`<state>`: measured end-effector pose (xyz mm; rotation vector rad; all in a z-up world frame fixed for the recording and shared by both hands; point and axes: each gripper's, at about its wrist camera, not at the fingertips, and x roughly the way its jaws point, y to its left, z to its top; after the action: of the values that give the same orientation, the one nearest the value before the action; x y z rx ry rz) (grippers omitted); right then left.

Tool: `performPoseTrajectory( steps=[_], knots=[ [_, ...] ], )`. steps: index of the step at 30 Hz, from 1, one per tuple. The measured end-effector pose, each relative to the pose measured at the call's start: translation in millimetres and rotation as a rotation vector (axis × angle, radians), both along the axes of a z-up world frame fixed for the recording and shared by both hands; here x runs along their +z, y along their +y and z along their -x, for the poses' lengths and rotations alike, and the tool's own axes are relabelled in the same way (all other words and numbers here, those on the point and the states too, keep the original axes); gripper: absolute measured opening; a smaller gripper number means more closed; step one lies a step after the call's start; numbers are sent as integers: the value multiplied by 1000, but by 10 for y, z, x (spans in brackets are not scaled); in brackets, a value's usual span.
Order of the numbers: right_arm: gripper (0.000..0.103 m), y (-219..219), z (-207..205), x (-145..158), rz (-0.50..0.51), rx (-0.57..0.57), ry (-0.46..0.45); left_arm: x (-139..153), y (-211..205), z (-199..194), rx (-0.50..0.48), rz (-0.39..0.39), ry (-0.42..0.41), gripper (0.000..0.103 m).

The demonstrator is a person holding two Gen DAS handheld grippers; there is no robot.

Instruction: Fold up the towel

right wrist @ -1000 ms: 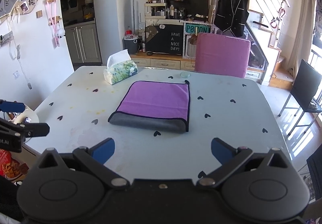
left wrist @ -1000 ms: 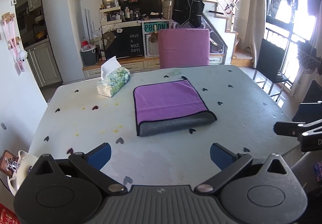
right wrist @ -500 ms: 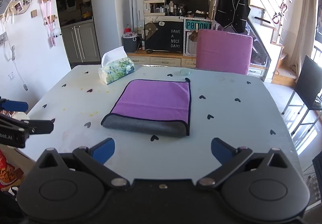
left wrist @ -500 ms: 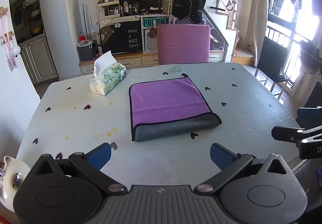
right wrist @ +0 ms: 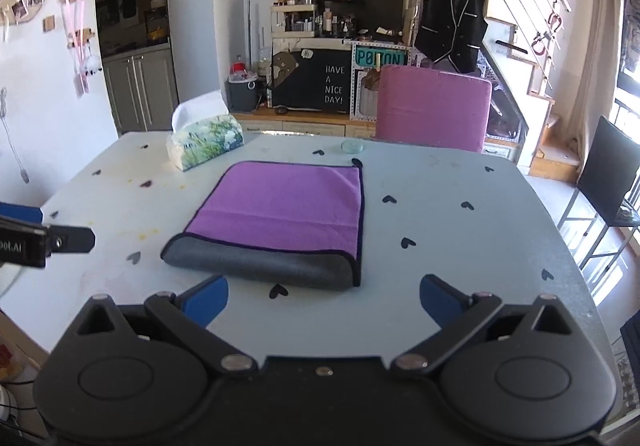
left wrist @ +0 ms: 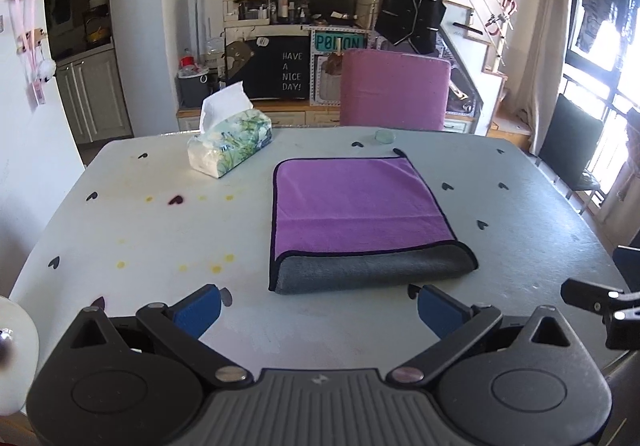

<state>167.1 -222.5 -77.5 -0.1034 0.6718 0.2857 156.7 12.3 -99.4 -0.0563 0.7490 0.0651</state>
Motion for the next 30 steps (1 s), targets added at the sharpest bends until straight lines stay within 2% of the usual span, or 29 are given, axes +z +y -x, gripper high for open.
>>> performPoseTrajectory(
  steps=[20,30],
  knots=[
    [102,131,-748,-623,2,-15,68,-610,129,-754,19,-7,108,103],
    [102,204,-1173,-857,13,2,65,-828,189,-1238,28,-31,119,103]
  ],
)
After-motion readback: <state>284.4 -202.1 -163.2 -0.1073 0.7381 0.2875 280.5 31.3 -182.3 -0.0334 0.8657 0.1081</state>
